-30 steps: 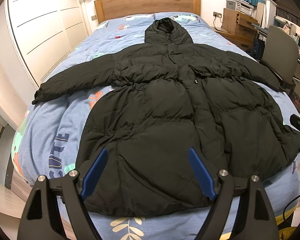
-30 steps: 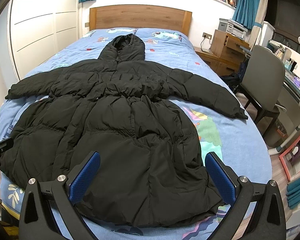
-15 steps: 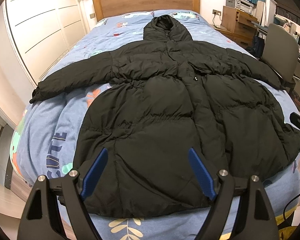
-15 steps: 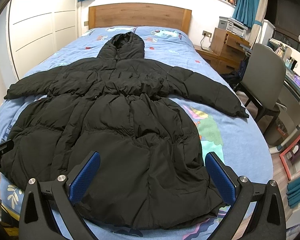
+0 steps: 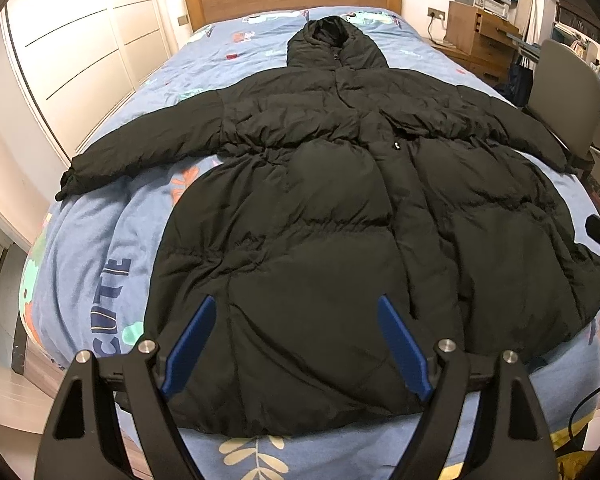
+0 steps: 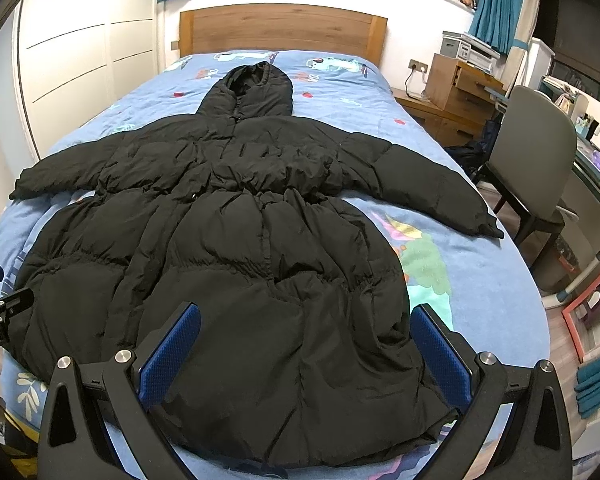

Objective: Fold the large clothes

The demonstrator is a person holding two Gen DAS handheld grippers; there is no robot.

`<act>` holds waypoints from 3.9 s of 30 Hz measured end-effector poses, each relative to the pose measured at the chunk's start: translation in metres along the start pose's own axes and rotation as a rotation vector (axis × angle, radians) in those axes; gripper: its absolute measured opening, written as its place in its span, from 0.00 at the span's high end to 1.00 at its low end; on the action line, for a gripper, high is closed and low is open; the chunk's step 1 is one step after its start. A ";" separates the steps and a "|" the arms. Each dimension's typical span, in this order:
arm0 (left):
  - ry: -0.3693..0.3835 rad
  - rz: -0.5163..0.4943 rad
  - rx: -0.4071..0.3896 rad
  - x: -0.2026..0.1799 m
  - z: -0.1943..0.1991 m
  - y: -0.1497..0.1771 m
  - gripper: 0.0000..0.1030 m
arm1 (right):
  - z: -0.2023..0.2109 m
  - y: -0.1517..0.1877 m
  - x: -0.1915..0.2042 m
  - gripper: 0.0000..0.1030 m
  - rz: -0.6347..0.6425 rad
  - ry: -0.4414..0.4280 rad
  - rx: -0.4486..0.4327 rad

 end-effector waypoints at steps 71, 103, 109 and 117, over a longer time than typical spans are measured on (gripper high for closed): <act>-0.145 0.168 0.091 0.055 -0.136 -0.120 0.20 | -0.219 -0.167 -0.265 0.95 -0.716 -0.146 -0.219; -0.122 0.200 -0.014 0.160 -0.109 -0.101 0.20 | -0.252 -0.165 0.145 0.94 -0.006 -0.310 0.089; -0.093 0.196 -0.023 0.170 -0.094 -0.100 0.20 | -0.259 -0.139 0.148 0.91 0.039 -0.246 0.152; -0.087 0.187 -0.065 0.166 -0.054 -0.106 0.20 | -0.212 -0.142 0.171 0.41 0.106 -0.338 0.131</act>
Point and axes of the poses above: each gripper's, at about its wrist camera, not at the fingertips, and z roughly against the way its jaws point, x to its left, y to its underside, the point moved 7 cm from there along -z, roughly the way its jaws point, and after that the axes turned 5 degrees about -x, right-handed, at the moved point
